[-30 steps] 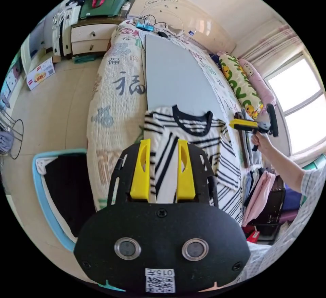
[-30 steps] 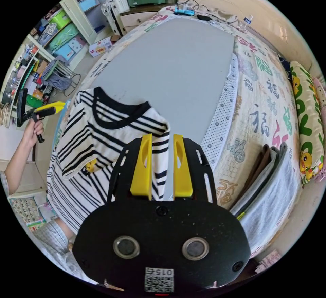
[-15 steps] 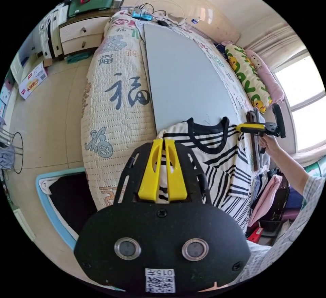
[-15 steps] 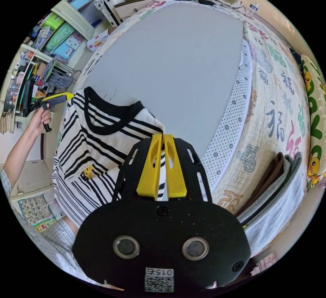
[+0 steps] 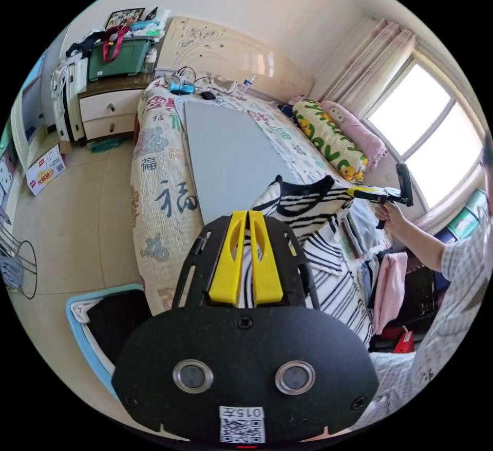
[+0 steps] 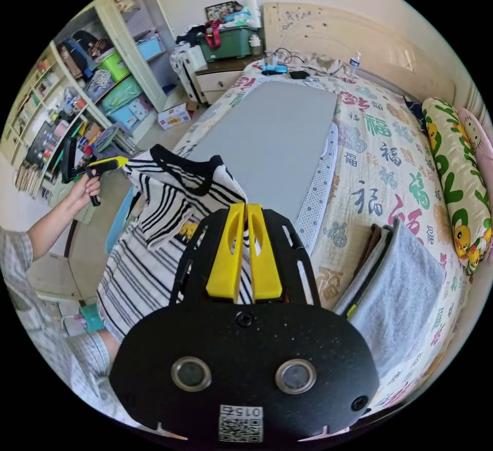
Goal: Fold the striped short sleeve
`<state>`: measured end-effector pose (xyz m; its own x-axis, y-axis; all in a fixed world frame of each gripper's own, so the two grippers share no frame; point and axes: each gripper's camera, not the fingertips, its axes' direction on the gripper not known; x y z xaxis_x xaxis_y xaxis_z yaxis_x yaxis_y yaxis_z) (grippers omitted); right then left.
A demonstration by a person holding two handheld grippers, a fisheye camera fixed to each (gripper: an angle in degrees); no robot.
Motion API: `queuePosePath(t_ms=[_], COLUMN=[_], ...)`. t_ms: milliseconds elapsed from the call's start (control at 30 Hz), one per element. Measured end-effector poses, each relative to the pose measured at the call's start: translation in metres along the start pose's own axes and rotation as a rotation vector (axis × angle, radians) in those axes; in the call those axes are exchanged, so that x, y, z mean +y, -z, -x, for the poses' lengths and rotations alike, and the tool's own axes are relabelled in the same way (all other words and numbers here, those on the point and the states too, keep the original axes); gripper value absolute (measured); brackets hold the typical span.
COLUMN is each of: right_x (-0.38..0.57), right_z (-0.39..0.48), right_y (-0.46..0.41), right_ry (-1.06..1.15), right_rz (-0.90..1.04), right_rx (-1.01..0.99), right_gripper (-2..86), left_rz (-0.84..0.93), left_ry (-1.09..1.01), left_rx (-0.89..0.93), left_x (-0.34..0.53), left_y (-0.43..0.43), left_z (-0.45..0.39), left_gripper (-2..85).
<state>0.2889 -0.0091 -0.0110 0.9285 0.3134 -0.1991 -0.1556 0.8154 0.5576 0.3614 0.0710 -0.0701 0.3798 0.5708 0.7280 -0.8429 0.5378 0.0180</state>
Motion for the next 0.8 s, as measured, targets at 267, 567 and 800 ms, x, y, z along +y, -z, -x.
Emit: queuePosePath(t_ms=[267, 567, 800], right_x=[0.239, 0.367, 0.364], right_z=[0.091, 0.142, 0.108], right_y=[0.040, -0.020, 0.051], right_ry=[-0.031, 0.020, -0.159], right_rz=[0.322, 0.675, 0.515], right_rx=[-0.198, -0.103, -0.052], right_gripper=[-0.7, 0.0, 3.1], left_rz=[0.226, 0.463, 0.393], left_ry=[0.188, 0.311, 0.360], left_rx=[0.137, 0.048, -0.040], left_x=[0.217, 0.311, 0.289], left_y=[0.039, -0.023, -0.017], left_z=[-0.053, -0.055, -0.043], left_gripper=[-0.5, 0.2, 2.2])
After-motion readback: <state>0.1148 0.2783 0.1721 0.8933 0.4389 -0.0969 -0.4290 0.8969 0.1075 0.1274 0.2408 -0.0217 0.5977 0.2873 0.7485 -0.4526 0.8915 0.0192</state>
